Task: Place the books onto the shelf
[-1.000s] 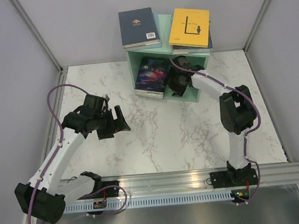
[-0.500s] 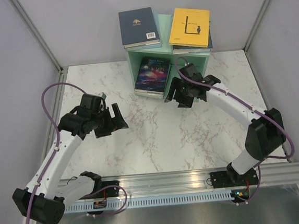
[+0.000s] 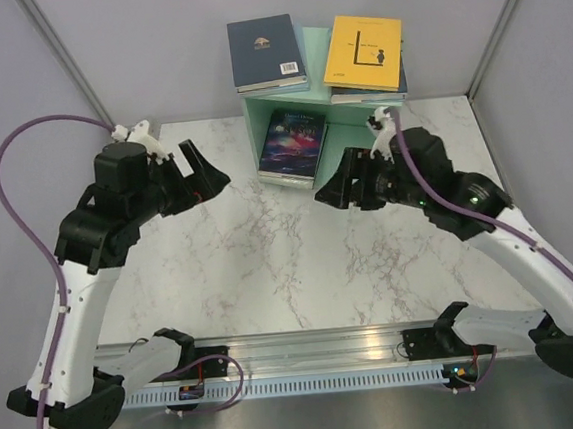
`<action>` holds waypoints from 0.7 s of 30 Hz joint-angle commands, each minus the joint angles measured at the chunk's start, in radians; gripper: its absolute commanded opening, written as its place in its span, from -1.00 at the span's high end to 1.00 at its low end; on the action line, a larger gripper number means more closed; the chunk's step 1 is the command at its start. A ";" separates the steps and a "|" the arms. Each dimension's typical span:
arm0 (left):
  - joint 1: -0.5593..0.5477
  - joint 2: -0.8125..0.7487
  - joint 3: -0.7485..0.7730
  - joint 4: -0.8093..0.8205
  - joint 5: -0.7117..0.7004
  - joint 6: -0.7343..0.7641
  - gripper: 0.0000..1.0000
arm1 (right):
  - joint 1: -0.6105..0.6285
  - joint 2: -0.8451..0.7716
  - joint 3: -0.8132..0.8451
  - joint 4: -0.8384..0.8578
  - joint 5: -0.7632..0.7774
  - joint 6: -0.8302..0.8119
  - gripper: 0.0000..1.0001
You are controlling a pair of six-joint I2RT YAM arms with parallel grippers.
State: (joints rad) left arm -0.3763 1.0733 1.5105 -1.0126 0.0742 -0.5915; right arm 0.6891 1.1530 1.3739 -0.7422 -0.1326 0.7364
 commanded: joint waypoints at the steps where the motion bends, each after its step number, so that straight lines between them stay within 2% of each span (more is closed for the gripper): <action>1: 0.005 -0.016 0.097 0.057 -0.071 0.042 -1.00 | 0.000 -0.135 0.091 -0.023 0.046 -0.113 -0.51; 3: 0.005 -0.048 0.041 0.129 -0.153 0.131 -1.00 | 0.000 -0.197 0.087 -0.023 0.099 -0.137 -0.60; 4: 0.004 -0.100 -0.001 0.231 -0.177 0.166 -1.00 | 0.000 -0.257 0.076 -0.014 0.157 -0.153 -0.64; 6: 0.005 -0.189 -0.180 0.406 -0.197 0.220 -1.00 | 0.000 -0.346 0.042 -0.003 0.220 -0.179 -0.77; 7: 0.004 -0.302 -0.258 0.627 -0.192 0.267 -0.99 | 0.000 -0.373 0.027 0.006 0.261 -0.211 -0.80; 8: 0.004 -0.358 -0.432 0.743 -0.191 0.316 -0.99 | 0.000 -0.401 -0.004 0.013 0.299 -0.213 -0.89; 9: 0.004 -0.409 -0.522 0.849 -0.197 0.344 -0.99 | 0.000 -0.455 -0.024 0.023 0.336 -0.209 -0.90; 10: 0.004 -0.502 -0.679 0.962 -0.214 0.373 -0.99 | 0.000 -0.485 -0.048 0.038 0.368 -0.210 -0.95; 11: 0.004 -0.530 -0.741 1.099 -0.234 0.396 -1.00 | 0.000 -0.518 -0.115 0.061 0.407 -0.218 -0.96; 12: 0.004 -0.550 -0.789 1.133 -0.311 0.421 -0.99 | 0.000 -0.550 -0.148 0.084 0.425 -0.223 -0.96; 14: 0.004 -0.553 -0.858 1.100 -0.394 0.456 -0.99 | 0.000 -0.645 -0.237 0.151 0.473 -0.230 -0.96; 17: 0.004 -0.541 -0.949 1.092 -0.402 0.489 -1.00 | 0.000 -0.748 -0.335 0.217 0.511 -0.226 -0.96; 20: 0.005 -0.535 -1.084 1.207 -0.459 0.484 -1.00 | 0.000 -0.794 -0.398 0.228 0.534 -0.238 -0.96; 21: 0.005 -0.521 -1.119 1.312 -0.511 0.495 -1.00 | 0.000 -0.797 -0.406 0.225 0.525 -0.285 -0.96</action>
State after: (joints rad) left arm -0.3763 0.5346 0.4789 0.0387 -0.2886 -0.1802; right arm 0.6895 0.3714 0.9977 -0.5892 0.3378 0.5247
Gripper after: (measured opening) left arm 0.995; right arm 0.982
